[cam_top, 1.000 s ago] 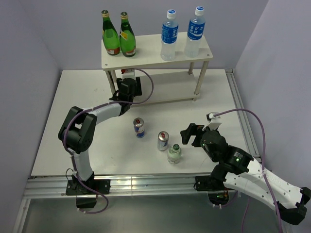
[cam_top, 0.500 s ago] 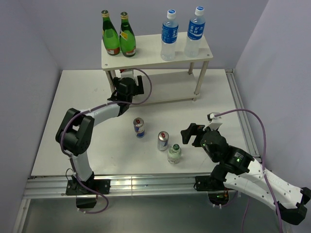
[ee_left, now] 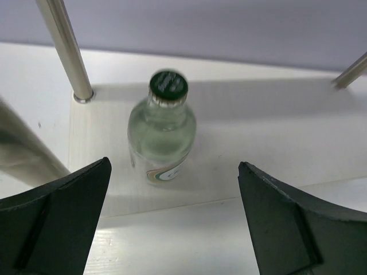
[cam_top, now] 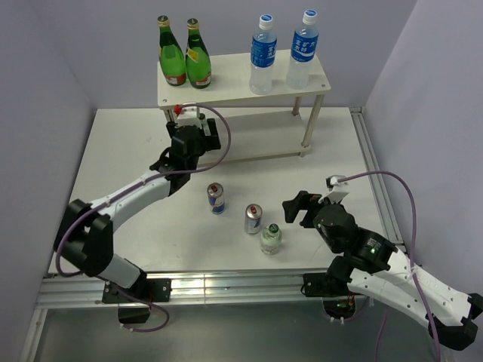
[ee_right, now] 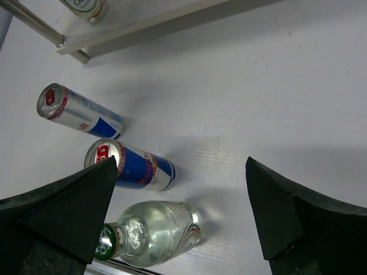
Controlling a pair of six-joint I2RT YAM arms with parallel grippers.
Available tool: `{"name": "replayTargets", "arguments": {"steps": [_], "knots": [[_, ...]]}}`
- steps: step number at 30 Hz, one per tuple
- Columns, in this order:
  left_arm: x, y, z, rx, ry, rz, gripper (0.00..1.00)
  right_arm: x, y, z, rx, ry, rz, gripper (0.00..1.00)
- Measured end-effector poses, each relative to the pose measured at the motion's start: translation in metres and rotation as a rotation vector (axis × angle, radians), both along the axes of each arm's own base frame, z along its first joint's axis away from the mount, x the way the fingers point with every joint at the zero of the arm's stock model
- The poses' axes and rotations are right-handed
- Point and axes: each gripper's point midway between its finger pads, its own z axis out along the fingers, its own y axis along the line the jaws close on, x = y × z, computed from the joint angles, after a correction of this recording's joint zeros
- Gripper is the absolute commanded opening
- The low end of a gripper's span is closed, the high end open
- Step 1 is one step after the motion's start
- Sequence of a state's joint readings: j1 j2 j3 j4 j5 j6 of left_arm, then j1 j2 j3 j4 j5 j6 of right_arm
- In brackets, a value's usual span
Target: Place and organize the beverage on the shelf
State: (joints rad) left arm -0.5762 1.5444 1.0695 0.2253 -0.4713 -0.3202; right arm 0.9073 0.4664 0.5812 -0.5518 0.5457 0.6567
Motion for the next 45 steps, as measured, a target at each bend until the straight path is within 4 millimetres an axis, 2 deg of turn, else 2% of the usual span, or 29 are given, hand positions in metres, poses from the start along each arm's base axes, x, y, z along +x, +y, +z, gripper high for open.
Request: {"name": "replayTargets", "arguments": {"steps": [4, 7, 13, 17, 19, 23, 30, 39, 45], "knots": [[-0.02, 0.002, 0.04, -0.049, -0.07, -0.004, 0.99, 0.0, 0.0, 0.0, 0.002, -0.001, -0.001, 1.0], [-0.038, 0.0, 0.058, -0.074, -0.096, -0.022, 0.99, -0.002, 0.0, -0.001, 0.001, 0.008, 0.0, 1.0], [-0.072, -0.002, 0.064, -0.087, -0.076, -0.055, 0.99, -0.014, 0.014, 0.011, 0.021, 0.046, 0.061, 1.0], [-0.1, -0.003, 0.068, -0.105, -0.059, -0.093, 0.99, -0.035, 0.033, 0.024, 0.045, 0.081, 0.123, 1.0], [-0.114, -0.001, 0.072, -0.114, -0.058, -0.109, 0.99, -0.052, 0.043, 0.022, 0.035, 0.114, 0.151, 1.0], [-0.135, 0.006, 0.081, -0.132, -0.064, -0.125, 0.99, -0.087, 0.052, 0.004, -0.038, 0.192, 0.189, 1.0], [-0.157, 0.007, 0.092, -0.144, -0.076, -0.149, 0.99, -0.118, 0.059, -0.035, -0.158, 0.243, 0.111, 1.0], [-0.161, 0.009, 0.077, -0.136, -0.051, -0.147, 0.99, -0.106, 0.045, -0.076, -0.14, 0.179, 0.045, 1.0], [-0.164, 0.011, 0.069, -0.131, -0.043, -0.147, 0.99, -0.1, 0.06, -0.087, -0.152, 0.115, 0.056, 1.0]]}}
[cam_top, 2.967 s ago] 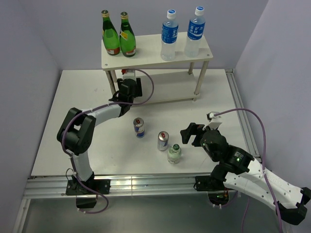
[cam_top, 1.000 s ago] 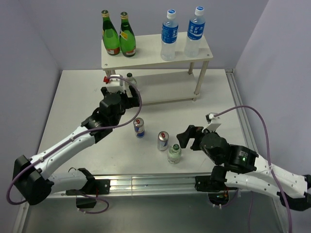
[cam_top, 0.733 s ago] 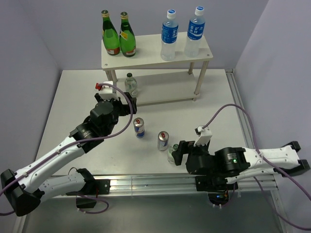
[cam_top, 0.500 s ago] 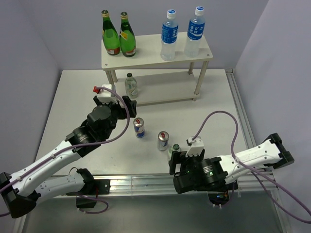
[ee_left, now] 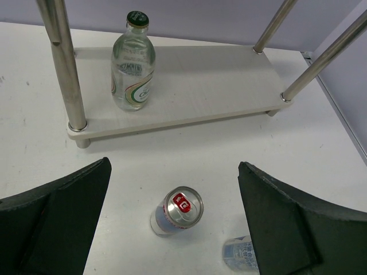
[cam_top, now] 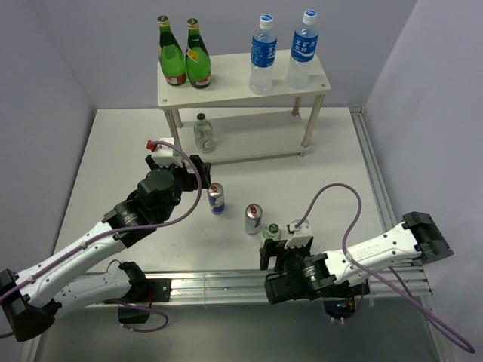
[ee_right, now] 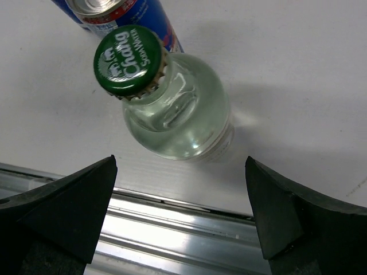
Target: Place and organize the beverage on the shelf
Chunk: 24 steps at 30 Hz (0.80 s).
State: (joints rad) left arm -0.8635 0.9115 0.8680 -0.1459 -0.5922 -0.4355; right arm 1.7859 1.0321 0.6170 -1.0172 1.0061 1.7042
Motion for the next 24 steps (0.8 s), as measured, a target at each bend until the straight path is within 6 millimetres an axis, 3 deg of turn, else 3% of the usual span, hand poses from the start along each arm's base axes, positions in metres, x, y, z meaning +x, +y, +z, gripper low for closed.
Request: {"name": "replayTargets", "arguments": {"steps": [9, 16, 24], "knots": [[-0.001, 0.001, -0.006, 0.005, 0.005, -0.001, 0.99, 0.011, 0.011, -0.014, -0.081, -0.119, -0.037, 1.0], [-0.002, -0.001, -0.009, 0.009, 0.008, -0.006, 0.99, 0.025, 0.008, -0.021, -0.102, -0.209, -0.108, 1.0], [-0.002, -0.002, -0.01, 0.009, 0.008, -0.009, 0.99, 0.041, -0.003, -0.024, -0.248, -0.333, -0.116, 1.0]]}}
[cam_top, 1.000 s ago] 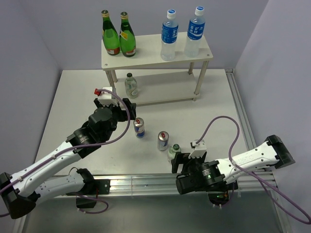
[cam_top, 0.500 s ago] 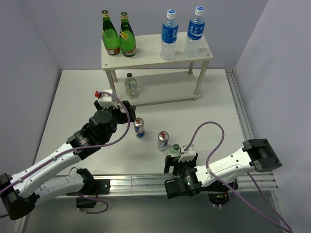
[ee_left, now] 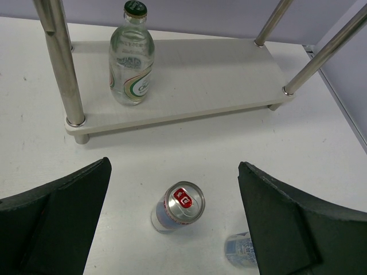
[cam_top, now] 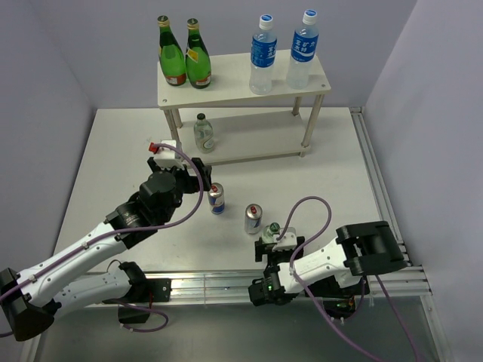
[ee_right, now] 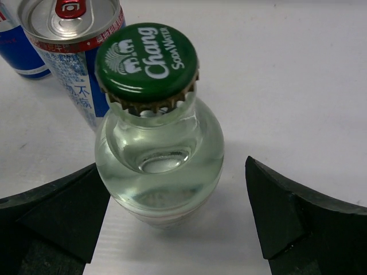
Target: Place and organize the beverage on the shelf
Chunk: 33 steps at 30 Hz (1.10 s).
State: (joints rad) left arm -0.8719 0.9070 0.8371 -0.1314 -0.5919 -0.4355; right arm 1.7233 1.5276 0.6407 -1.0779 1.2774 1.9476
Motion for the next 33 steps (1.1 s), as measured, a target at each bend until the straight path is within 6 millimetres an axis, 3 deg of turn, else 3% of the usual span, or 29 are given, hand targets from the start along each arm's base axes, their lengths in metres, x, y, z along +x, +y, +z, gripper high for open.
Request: {"name": "replayTargets", "arguments": {"steps": [12, 15, 16, 17, 20, 27, 33], "knots": [[0.0, -0.001, 0.001, -0.005, -0.004, 0.0, 0.99, 0.013, 0.004, -0.003, 0.043, -0.033, -0.041, 0.71], [0.0, -0.001, 0.001, -0.005, -0.004, -0.001, 0.99, 0.016, 0.006, -0.003, 0.066, -0.049, -0.036, 0.5], [0.0, -0.001, 0.001, -0.005, -0.004, -0.002, 0.99, 0.017, 0.007, -0.003, 0.073, -0.053, -0.034, 0.28], [0.0, -0.001, 0.001, -0.005, -0.004, -0.002, 0.99, 0.018, 0.007, -0.003, 0.078, -0.056, -0.033, 0.17], [-0.001, -0.001, 0.0, -0.001, -0.002, -0.002, 0.99, 0.019, 0.009, -0.002, 0.084, -0.058, -0.032, 0.0], [-0.002, -0.003, -0.001, 0.001, -0.002, -0.007, 0.99, 0.016, 0.01, -0.001, 0.091, -0.026, -0.05, 0.0], [-0.005, -0.004, -0.005, 0.013, 0.01, -0.011, 0.99, -0.002, 0.003, 0.002, 0.003, 0.052, -0.04, 0.0]]}}
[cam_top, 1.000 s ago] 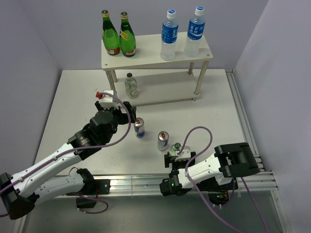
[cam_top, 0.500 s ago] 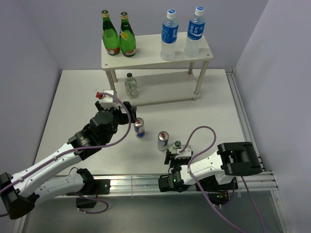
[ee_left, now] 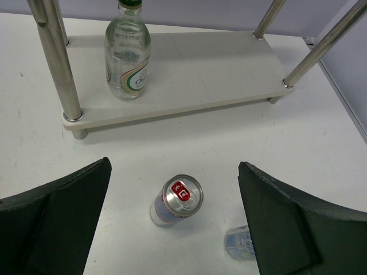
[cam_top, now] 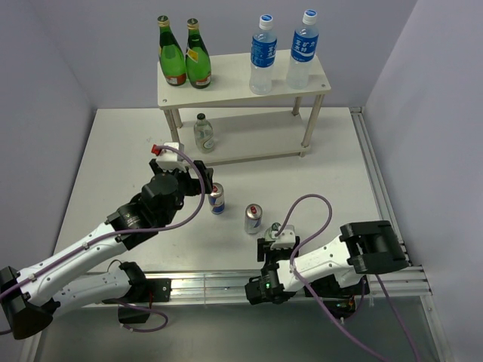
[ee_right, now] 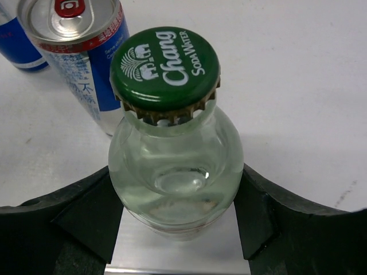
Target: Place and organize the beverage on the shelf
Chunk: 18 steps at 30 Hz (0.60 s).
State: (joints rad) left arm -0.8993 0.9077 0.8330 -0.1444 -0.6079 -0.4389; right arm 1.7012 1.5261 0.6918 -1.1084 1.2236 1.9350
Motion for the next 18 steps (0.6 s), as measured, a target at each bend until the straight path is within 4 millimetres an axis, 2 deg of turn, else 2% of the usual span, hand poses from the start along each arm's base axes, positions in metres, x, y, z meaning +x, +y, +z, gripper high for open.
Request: {"name": "replayTargets", "arguments": {"steps": [3, 8, 15, 18], "knots": [[-0.001, -0.001, -0.001, 0.001, 0.002, -0.003, 0.99, -0.008, 0.0, 0.009, -0.024, 0.027, 0.011, 0.0], [-0.001, 0.0, 0.0, 0.002, 0.001, 0.0, 0.99, -0.015, 0.01, 0.028, 0.044, 0.055, 0.022, 0.0], [-0.004, 0.0, 0.003, -0.005, -0.008, 0.002, 0.99, -0.017, 0.006, 0.048, 0.143, 0.091, 0.018, 0.0], [-0.004, 0.001, 0.004, -0.007, -0.011, 0.003, 0.99, -0.018, 0.015, 0.068, 0.207, 0.101, 0.022, 0.0]]}}
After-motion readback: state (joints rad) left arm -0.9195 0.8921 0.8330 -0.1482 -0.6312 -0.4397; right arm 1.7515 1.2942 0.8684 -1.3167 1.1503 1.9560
